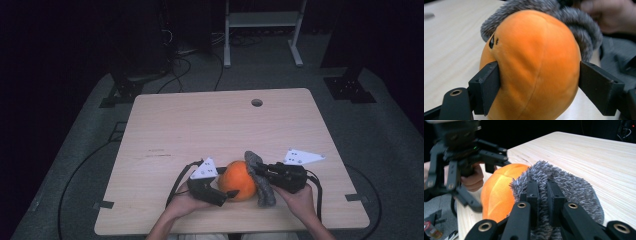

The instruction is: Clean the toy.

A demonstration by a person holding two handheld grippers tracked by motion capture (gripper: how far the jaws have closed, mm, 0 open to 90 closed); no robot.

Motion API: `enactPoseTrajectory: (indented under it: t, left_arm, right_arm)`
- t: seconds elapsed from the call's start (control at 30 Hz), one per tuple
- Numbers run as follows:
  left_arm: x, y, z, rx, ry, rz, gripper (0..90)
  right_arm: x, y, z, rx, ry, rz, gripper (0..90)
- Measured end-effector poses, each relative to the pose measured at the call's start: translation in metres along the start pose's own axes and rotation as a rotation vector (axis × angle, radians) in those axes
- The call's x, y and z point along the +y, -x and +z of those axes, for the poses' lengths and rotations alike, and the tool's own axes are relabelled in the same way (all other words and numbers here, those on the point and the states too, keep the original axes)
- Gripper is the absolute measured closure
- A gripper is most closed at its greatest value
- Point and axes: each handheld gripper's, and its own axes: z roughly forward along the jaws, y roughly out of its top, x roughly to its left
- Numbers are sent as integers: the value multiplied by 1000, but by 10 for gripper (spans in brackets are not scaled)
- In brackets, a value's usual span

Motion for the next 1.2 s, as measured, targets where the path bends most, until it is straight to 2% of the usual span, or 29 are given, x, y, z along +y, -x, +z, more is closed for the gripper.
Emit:
enactPoseTrajectory:
  t: [0.07, 0.1, 0.13, 0.17, 0.2, 0.23, 0.27, 0.3, 0.37, 0.4, 0.43, 0.47, 0.5, 0.53, 0.57, 0.6, 0.67, 0.73, 0.77, 0.8, 0.83, 0.87, 0.9, 0.93, 1.0, 1.03, 1.1, 1.13, 1.2]
  left_arm:
    - [1, -1, -1, 29, 5, 3, 298]
    - [1, -1, -1, 29, 5, 3, 353]
    - [5, 0, -3, 34, 13, -28, 387]
    - [5, 0, -3, 34, 13, -28, 406]
    - [11, -1, -8, 23, 22, -76, 416]
    - [11, -1, -8, 23, 22, -76, 420]
    - [15, -4, -11, 21, 13, -131, 426]
    - [15, -4, -11, 21, 13, -131, 429]
    - [16, -3, -8, 58, -17, -153, 430]
    - [15, -2, -6, 56, -27, -146, 430]
    - [15, -2, -6, 56, -27, -146, 432]
    - [13, -1, -6, 57, -24, -138, 433]
    - [13, -1, -6, 57, -24, -138, 433]
    - [11, -2, -7, 53, -21, -135, 432]
    - [9, -3, -8, 51, -18, -143, 432]
    - [9, -3, -8, 51, -18, -143, 432]
    - [8, -5, -9, 55, -7, -159, 432]
    - [8, -7, -9, 62, 6, -181, 431]
    - [9, -7, -9, 68, 7, -183, 431]
    - [10, -6, -6, 76, 9, -193, 431]
    - [10, -6, -6, 76, 9, -193, 431]
    - [12, -4, -4, 80, 6, -188, 432]
    - [13, -1, -2, 87, -2, -172, 432]
    - [14, 7, 2, 94, -18, -123, 434]
    - [12, 12, 4, 83, -17, -99, 434]
    - [12, 12, 4, 83, -17, -99, 433]
    - [11, 13, 5, 67, -17, -80, 427]
    - [10, 13, 5, 56, -15, -40, 376]
    - [10, 13, 6, 62, -8, -28, 303]
  right_arm:
    - [0, 3, -1, -3, -3, 5, 812]
    - [0, 2, -3, -9, -2, 4, 813]
    - [1, 2, -5, -12, 0, 1, 813]
    - [1, 2, -5, -12, 0, 1, 813]
    - [4, -3, -11, -14, 16, -15, 814]
    - [4, -3, -11, -14, 16, -15, 814]
    - [9, -11, -17, 1, 32, -37, 815]
    - [9, -11, -17, 1, 32, -37, 815]
    - [16, -31, -13, 32, 27, -109, 815]
    - [18, -38, -10, 39, 16, -141, 815]
    - [18, -38, -10, 39, 16, -141, 815]
    - [19, -44, -2, 18, -12, -182, 816]
    - [19, -44, -2, 18, -12, -182, 816]
    - [18, -37, -1, 13, -10, -166, 816]
    - [17, -32, -2, -13, -10, -162, 816]
    - [17, -32, -2, -13, -10, -162, 816]
    - [12, -19, -6, -68, -26, -135, 816]
    - [6, -10, -10, -93, -49, -113, 816]
    - [4, -9, -11, -84, -48, -103, 816]
    - [5, -15, -12, -47, -33, -115, 816]
    - [5, -15, -12, -47, -33, -115, 816]
    - [10, -27, -9, -1, -21, -149, 816]
    - [10, -27, -9, -1, -21, -149, 816]
    - [16, -37, -4, 6, -23, -198, 816]
    - [19, -37, -3, -25, -28, -220, 817]
    - [19, -37, -3, -25, -28, -220, 817]
    - [19, -25, -5, -26, -24, -168, 817]
    - [14, -16, -9, -53, -24, -145, 817]
    - [10, -11, -13, -64, -32, -124, 817]
